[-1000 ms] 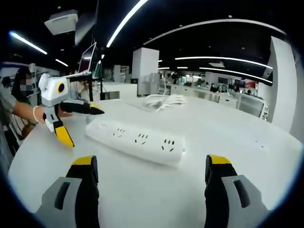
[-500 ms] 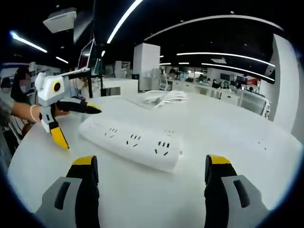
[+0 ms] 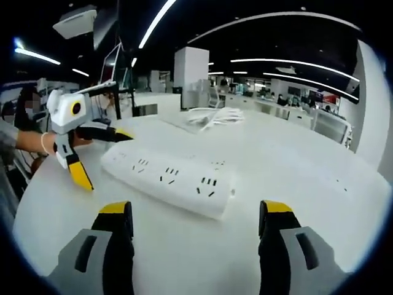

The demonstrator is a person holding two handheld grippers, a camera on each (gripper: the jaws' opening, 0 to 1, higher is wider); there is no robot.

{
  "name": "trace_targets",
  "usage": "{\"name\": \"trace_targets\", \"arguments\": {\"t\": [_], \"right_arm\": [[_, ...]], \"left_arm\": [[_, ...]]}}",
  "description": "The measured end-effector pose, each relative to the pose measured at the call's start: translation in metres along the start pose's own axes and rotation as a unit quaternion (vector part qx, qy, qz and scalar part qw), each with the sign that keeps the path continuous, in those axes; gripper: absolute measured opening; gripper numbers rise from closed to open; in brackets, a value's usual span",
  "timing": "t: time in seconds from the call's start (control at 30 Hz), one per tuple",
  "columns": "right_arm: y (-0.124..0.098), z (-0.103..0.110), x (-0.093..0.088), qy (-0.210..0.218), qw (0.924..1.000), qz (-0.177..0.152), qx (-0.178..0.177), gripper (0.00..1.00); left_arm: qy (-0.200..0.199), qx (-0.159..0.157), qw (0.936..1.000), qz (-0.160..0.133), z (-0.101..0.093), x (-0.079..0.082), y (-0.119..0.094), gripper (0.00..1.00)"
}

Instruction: Straighten the power strip on the desk, plug the charger into it

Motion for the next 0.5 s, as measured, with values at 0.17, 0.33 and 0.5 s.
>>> {"name": "trace_targets", "arguments": {"t": [0.17,0.33,0.5], "right_arm": [[0.002,-0.002,0.003,0.005,1.0000,-0.004,0.000,0.82],[0.006,-0.004,0.003,0.011,0.9999,0.002,0.005,0.77],[0.014,0.001,0.000,0.017,0.9994,0.014,0.025,0.73]], "left_arm": [[-0.011,-0.003,0.9999,0.006,0.001,0.003,0.003,0.99],[-0.008,-0.006,0.9998,0.015,0.002,0.004,0.004,0.93],[-0.006,-0.007,0.9999,0.013,0.004,0.005,0.005,0.88]]}}
Point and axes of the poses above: the point that each gripper's makers call its tool centre point, and the gripper's own axes: y roughly forward along the fingers, z roughly to its left, x roughly out of its top, the point moved 8 cm from there along -y, roughly backward along the fingers, and after that the axes turned 13 degrees about x, right-handed, at the moved point
